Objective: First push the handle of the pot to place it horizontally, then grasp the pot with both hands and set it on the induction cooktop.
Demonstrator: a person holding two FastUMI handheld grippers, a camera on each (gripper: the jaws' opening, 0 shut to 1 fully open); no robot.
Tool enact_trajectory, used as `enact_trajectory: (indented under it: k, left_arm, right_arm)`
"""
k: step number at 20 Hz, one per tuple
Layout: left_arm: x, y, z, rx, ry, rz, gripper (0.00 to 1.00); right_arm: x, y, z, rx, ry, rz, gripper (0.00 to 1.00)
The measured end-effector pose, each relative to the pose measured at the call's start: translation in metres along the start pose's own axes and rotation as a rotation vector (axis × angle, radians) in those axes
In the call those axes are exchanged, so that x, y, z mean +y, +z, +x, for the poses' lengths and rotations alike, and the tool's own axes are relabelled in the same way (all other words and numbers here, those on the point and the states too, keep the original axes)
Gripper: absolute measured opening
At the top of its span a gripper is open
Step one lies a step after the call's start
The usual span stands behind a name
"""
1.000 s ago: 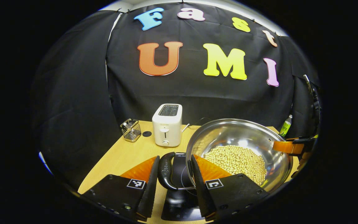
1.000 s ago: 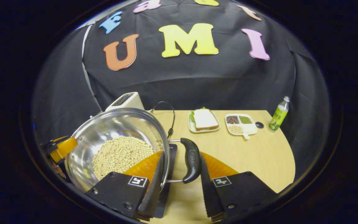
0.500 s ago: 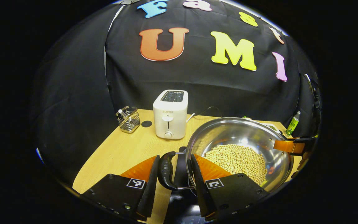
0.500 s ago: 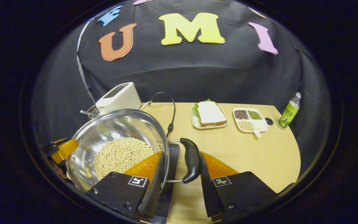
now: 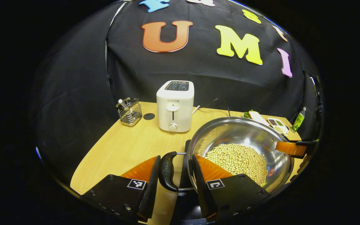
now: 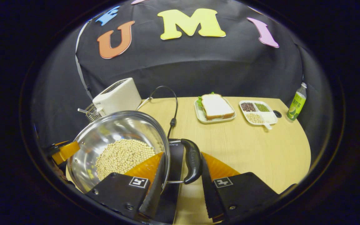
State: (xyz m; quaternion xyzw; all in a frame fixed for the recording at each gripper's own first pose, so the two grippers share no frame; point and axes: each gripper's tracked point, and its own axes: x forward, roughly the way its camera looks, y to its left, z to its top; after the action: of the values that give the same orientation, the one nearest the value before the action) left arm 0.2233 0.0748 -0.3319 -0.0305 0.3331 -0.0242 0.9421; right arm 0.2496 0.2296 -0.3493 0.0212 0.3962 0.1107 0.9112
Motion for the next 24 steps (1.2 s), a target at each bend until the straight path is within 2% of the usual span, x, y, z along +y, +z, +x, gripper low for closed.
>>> enact_trajectory:
  k: [8,12,14,16,17,18,20,22,24]
  left_arm:
    - [0.002,0.000,0.001,-0.051,-0.013,-0.022,0.56]
    - [0.005,-0.004,-0.002,-0.091,0.008,0.014,0.62]
    - [0.012,-0.003,-0.008,-0.122,0.056,0.040,0.68]
    - [0.016,0.001,-0.015,-0.163,0.095,0.054,0.83]
    - [0.018,0.004,-0.019,-0.186,0.109,0.053,0.85]
    - [0.020,0.006,-0.024,-0.203,0.117,0.048,0.90]
    - [0.021,0.011,-0.035,-0.234,0.124,0.023,0.92]
    - [0.018,0.014,-0.048,-0.256,0.112,-0.013,0.93]
    - [0.011,0.018,-0.064,-0.287,0.100,-0.020,0.93]
  right_arm:
    - [-0.002,-0.002,-0.001,-0.047,0.021,0.010,0.64]
    - [-0.012,0.007,-0.020,-0.132,0.016,-0.012,0.76]
    - [-0.015,0.005,-0.037,-0.149,0.033,0.002,0.89]
    - [-0.022,0.002,-0.061,-0.168,0.047,0.003,0.89]
    - [-0.032,0.002,-0.075,-0.190,0.030,-0.009,0.88]
    - [-0.038,0.003,-0.091,-0.221,0.021,-0.023,0.91]
    - [-0.052,0.000,-0.121,-0.270,0.001,-0.037,0.88]
    - [-0.065,0.000,-0.151,-0.313,-0.015,-0.038,0.95]
    - [-0.078,-0.003,-0.174,-0.347,-0.032,-0.042,0.95]
